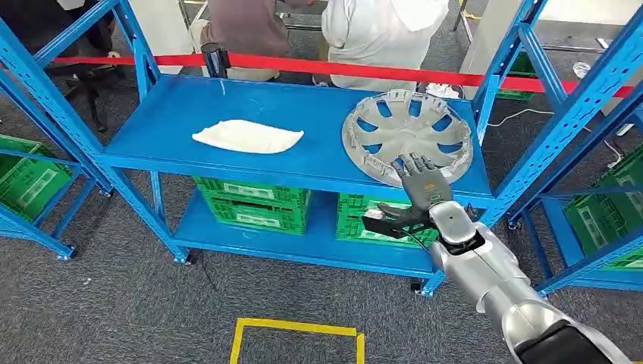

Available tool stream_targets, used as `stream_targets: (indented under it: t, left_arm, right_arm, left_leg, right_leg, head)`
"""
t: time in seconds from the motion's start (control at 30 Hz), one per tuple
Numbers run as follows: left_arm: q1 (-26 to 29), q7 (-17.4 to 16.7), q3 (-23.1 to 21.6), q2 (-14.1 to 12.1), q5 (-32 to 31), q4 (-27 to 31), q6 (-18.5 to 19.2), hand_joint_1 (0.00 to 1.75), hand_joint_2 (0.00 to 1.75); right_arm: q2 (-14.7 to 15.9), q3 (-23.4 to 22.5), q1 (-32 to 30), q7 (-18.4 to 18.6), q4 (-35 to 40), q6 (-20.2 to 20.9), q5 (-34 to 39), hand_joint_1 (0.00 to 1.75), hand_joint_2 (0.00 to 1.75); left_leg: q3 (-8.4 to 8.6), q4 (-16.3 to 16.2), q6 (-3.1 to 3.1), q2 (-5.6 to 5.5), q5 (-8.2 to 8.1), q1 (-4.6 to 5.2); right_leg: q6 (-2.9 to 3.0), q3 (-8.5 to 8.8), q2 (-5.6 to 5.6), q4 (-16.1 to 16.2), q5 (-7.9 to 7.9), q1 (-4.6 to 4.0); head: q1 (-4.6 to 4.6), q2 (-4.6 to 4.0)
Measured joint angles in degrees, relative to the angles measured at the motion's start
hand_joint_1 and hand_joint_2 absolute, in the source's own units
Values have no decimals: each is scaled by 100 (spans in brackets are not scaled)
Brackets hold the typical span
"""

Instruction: Take the parts from the cabinet and place them on the table.

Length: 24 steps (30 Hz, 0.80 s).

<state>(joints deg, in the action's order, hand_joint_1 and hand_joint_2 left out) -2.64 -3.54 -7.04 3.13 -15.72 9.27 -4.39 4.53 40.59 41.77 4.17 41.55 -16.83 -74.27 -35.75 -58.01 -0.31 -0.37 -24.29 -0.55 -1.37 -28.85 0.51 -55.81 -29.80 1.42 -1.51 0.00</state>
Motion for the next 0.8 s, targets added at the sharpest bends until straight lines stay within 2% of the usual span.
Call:
stream_targets:
  t: [0.07,0.1,0.13,0.17,0.2,0.23,0.27,0.3,0.33,0.37,0.4,0.43,0.47,0.5,0.53,0.57,0.63,0.67,0.7,0.73,0.8]
  left_arm:
    - [0,0,24,0,0,0,-13,0,0]
    - [-3,-2,29,-7,-2,0,-18,0,0]
    - [-2,-7,31,-4,-9,0,-18,0,0]
    - [10,-18,31,4,-9,7,-20,0,0]
    - [3,-20,33,7,-19,6,-20,0,0]
    - [-4,-24,33,7,-31,7,-20,0,0]
    - [-15,-33,35,7,-44,7,-20,0,0]
    - [-12,-46,37,4,-46,4,-20,0,0]
    - [-1,-55,42,2,-48,4,-20,0,0]
    - [10,-57,46,4,-50,4,-20,0,0]
    - [20,-57,46,18,-52,7,-18,0,0]
    - [20,-57,46,31,-52,7,-18,0,0]
    - [17,-57,48,35,-55,7,-18,0,0]
    - [15,-59,50,28,-55,7,-18,0,0]
    - [2,-57,55,24,-55,9,-18,0,0]
    - [6,-59,55,24,-57,11,-18,0,0]
    - [21,-59,55,22,-72,11,-18,0,0]
    - [14,-59,55,22,-98,13,-18,0,0]
    - [5,-55,55,24,-107,20,-18,0,0]
    - [-22,-55,55,26,-109,20,-18,0,0]
    - [-33,-46,55,22,-111,20,-22,0,0]
  right_arm:
    - [-35,-2,-3,0,0,2,-11,0,0]
    - [-51,-2,-12,0,0,7,-20,0,0]
    - [-68,-6,-15,-2,2,9,-37,0,0]
    - [-70,-13,-19,-9,4,7,-52,0,0]
    - [-85,-22,4,-11,11,2,-55,0,0]
    - [-107,-24,26,-20,11,-2,-55,0,0]
    - [-107,-37,22,-20,11,0,-48,0,0]
    - [-107,-50,-19,-17,11,0,-41,0,0]
    - [-107,-59,-56,-17,11,0,-30,0,0]
    - [-107,-65,-84,-15,11,-2,-31,0,0]
    - [-110,-68,-93,-18,11,-2,-28,0,0]
    - [-116,-74,-92,-15,11,-7,-28,0,0]
    - [-116,-87,-91,-15,11,-11,-17,0,0]
    - [-116,-89,-92,-9,11,-11,-13,0,0]
    - [-118,-90,-91,-11,11,-11,-15,0,0]
    - [-129,-92,-118,2,13,-2,-37,0,0]
    - [-129,-107,-148,28,15,26,-96,0,0]
    - [-145,-111,-149,24,31,28,-107,0,0]
    - [-145,-124,-136,20,46,28,-114,0,0]
    - [-149,-129,-118,-9,52,26,-100,0,0]
    - [-149,-129,-132,-59,52,24,-83,0,0]
  left_leg:
    - [7,-2,23,-2,-17,4]
    - [-10,52,71,-11,-51,8]
    - [112,90,141,-18,-83,-6]
    - [190,156,157,-7,-68,-29]
    - [237,156,175,8,-72,-28]
    - [241,151,176,10,-73,-28]
    - [243,149,179,10,-78,-26]
    - [244,142,167,5,-94,-26]
    - [248,133,147,-2,-108,-30]
    - [259,110,116,-6,-131,-43]
    - [271,70,79,-5,-168,-67]
    - [287,24,37,-5,-216,-95]
    - [299,-30,-21,-3,-274,-114]
    - [300,-65,-85,-2,-318,-111]
    - [270,-90,-136,-2,-338,-105]
    - [262,-71,-180,5,-360,-83]
    - [349,-80,-268,9,-335,-98]
    - [305,-109,-290,16,-363,-115]
    - [249,-277,-300,20,-395,-113]
    - [56,-626,-306,26,-501,-112]
    - [-491,-1489,-318,25,-825,-99]
  right_leg:
    - [-30,13,1,2,-18,11]
    - [-63,4,1,-123,81,4]
    - [-87,24,1,-180,122,12]
    - [-72,-33,-14,-285,44,37]
    - [-49,-149,-21,-508,-91,21]
    - [-63,-368,-18,-862,-286,11]
    - [-93,-627,-19,-1286,-485,14]
    - [-91,-944,-19,-1767,-660,15]
    - [-90,-1102,-21,-1944,-658,21]
    - [-85,-1142,-23,-1869,-520,34]
    - [-76,-1062,-25,-1541,-250,47]
    - [-87,-878,-28,-1072,71,59]
    - [-123,-677,-35,-558,387,79]
    - [-140,-650,-34,-429,241,44]
    - [-14,-679,-48,-402,60,10]
    - [41,-637,-44,-415,189,7]
    - [166,-614,-20,-423,197,14]
    - [205,-551,-10,-399,200,31]
    - [235,-506,-9,-389,183,30]
    - [272,-472,-11,-387,158,27]
    - [337,-405,-15,-387,80,-8]
  head:
    - [0,2]
    - [4,2]
    - [5,0]
    - [7,2]
    - [32,0]
    - [54,2]
    - [59,2]
    - [66,2]
    - [70,0]
    - [74,2]
    - [79,2]
    - [74,0]
    - [79,0]
    - [92,0]
    - [127,0]
    - [109,0]
    - [101,0]
    - [94,0]
    - [92,2]
    - [59,0]
    - [42,2]
